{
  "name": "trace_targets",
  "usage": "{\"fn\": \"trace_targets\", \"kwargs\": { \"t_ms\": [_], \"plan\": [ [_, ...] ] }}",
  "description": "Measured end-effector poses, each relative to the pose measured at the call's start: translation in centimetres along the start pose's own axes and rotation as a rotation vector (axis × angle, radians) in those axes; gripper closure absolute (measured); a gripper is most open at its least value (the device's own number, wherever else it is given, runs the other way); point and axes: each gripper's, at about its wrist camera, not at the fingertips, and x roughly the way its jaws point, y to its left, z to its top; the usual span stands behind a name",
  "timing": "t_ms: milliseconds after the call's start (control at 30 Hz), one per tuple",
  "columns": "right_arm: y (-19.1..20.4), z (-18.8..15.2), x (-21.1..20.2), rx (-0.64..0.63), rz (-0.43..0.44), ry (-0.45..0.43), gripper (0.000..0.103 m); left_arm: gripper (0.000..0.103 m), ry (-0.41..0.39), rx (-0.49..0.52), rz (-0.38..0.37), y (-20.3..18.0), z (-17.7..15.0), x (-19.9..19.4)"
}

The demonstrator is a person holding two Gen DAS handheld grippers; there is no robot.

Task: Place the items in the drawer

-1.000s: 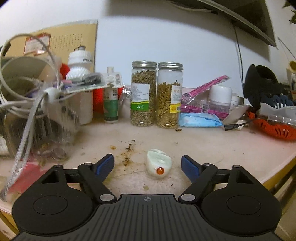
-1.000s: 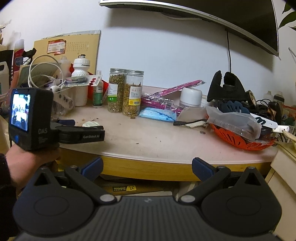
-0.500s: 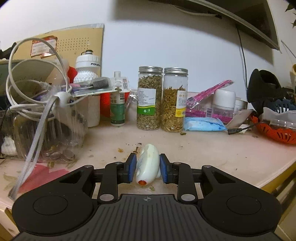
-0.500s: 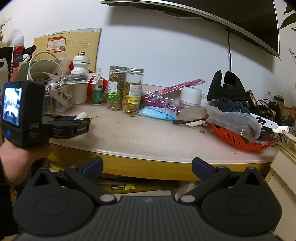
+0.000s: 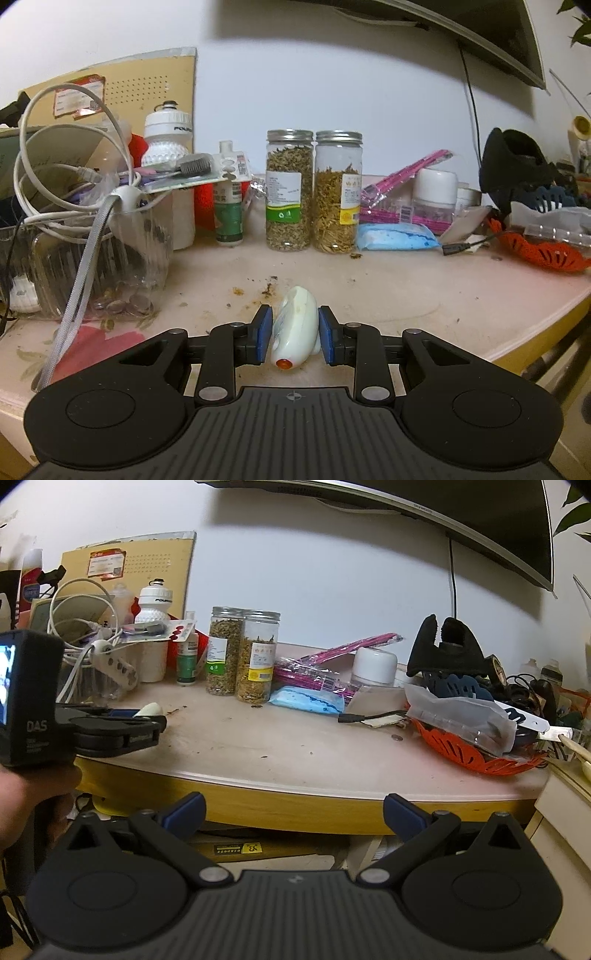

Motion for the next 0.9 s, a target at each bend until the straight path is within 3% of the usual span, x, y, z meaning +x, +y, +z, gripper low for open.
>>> {"fn": "trace_targets", "kwargs": {
  "t_ms": [400, 533, 900],
  "plan": [
    [-0.1, 0.1, 0.2, 0.008, 0.004, 0.008, 0.001, 0.077, 0.007, 0.002, 0.034, 0.3, -0.7, 0.4],
    [-0.1, 0.1, 0.3, 0.007, 0.004, 0.010, 0.001, 0.078, 0.001, 0.006, 0.087, 0.3, -0.7, 0.3],
    [-0.1, 0.1, 0.5, 0.006, 0.004, 0.016, 0.000, 0.078, -0.004, -0.018, 0.055, 0.7, -0.3, -1.4]
  ]
}}
